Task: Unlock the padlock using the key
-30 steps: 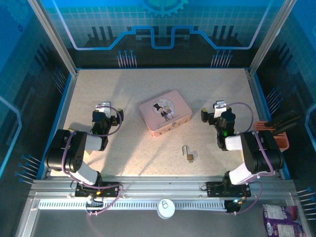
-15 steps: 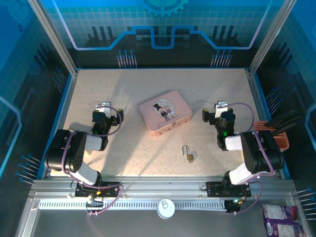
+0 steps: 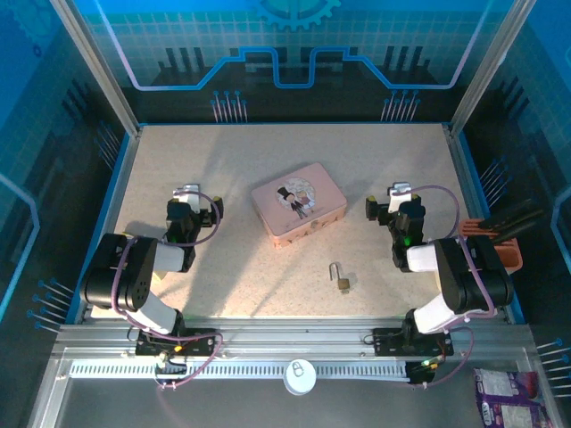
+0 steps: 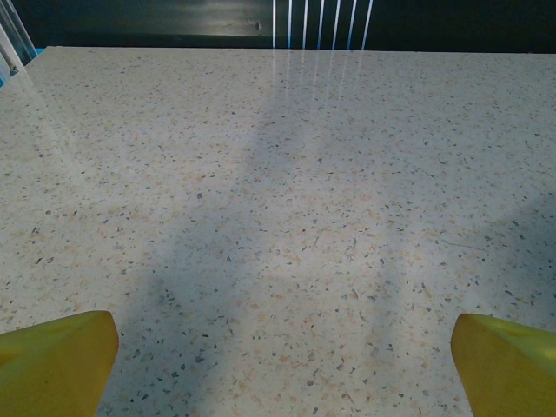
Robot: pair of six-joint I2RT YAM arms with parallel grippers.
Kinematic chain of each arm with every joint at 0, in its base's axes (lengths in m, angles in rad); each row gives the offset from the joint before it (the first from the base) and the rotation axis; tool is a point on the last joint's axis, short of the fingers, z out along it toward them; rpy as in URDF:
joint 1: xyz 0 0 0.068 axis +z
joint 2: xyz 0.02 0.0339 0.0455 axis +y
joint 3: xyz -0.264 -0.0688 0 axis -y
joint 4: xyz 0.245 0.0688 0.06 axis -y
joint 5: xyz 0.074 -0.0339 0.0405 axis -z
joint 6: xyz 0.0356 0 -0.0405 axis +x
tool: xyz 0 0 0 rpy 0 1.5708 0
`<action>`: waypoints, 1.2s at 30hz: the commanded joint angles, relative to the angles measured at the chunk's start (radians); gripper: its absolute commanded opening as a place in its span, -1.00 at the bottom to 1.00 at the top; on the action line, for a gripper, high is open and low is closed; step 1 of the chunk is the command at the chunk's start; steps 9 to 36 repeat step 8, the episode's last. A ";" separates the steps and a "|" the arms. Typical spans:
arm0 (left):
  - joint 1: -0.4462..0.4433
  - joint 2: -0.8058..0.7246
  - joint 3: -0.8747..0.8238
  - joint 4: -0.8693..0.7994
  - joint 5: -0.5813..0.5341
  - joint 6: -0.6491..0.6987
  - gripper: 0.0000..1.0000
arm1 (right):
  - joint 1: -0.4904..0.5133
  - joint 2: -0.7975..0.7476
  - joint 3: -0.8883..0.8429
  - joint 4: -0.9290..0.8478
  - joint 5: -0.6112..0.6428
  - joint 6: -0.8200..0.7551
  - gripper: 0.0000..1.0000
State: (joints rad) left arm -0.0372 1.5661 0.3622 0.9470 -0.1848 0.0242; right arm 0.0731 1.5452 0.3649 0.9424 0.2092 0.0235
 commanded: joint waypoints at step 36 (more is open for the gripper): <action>0.008 -0.011 0.014 -0.002 0.023 -0.024 0.99 | 0.011 0.001 0.004 0.013 0.034 0.003 0.99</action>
